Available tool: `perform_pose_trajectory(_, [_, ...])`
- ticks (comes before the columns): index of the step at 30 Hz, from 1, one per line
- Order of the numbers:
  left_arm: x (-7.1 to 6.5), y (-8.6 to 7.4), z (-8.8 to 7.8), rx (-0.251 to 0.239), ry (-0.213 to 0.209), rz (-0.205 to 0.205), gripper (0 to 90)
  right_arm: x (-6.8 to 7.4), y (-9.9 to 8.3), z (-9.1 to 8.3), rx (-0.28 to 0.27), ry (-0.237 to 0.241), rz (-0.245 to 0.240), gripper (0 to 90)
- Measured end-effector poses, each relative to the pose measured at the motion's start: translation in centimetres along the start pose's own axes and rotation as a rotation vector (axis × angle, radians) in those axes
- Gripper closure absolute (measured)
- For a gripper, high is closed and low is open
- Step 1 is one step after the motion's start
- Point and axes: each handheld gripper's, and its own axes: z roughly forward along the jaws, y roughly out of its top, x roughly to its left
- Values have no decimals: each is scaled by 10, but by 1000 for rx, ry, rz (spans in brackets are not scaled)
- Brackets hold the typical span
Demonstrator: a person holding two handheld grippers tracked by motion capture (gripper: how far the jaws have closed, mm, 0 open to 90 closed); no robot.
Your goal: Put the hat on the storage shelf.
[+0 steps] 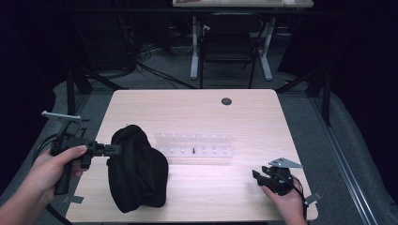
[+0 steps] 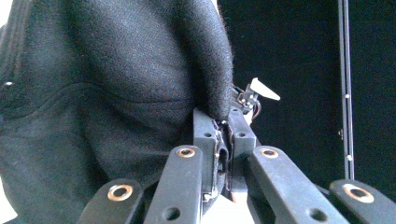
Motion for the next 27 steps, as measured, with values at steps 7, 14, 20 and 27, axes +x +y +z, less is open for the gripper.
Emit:
perform_pose_trajectory(7, [-13, 6, -11, -49, -38, 28, 856, -1, 0, 0, -3, 2, 3, 530])
perform_pose_trajectory(14, [-19, 17, -13, -85, -56, 37, 855, 0, 0, 0, -4, 1, -1, 529])
perform_pose_trajectory(20, [-24, 27, -12, -104, -56, 41, 856, 0, 0, 1, 2, 3, 0, 529])
perform_pose_trajectory(27, [-32, 39, -10, -119, -54, 52, 856, 0, 0, 1, 3, 4, -3, 529])
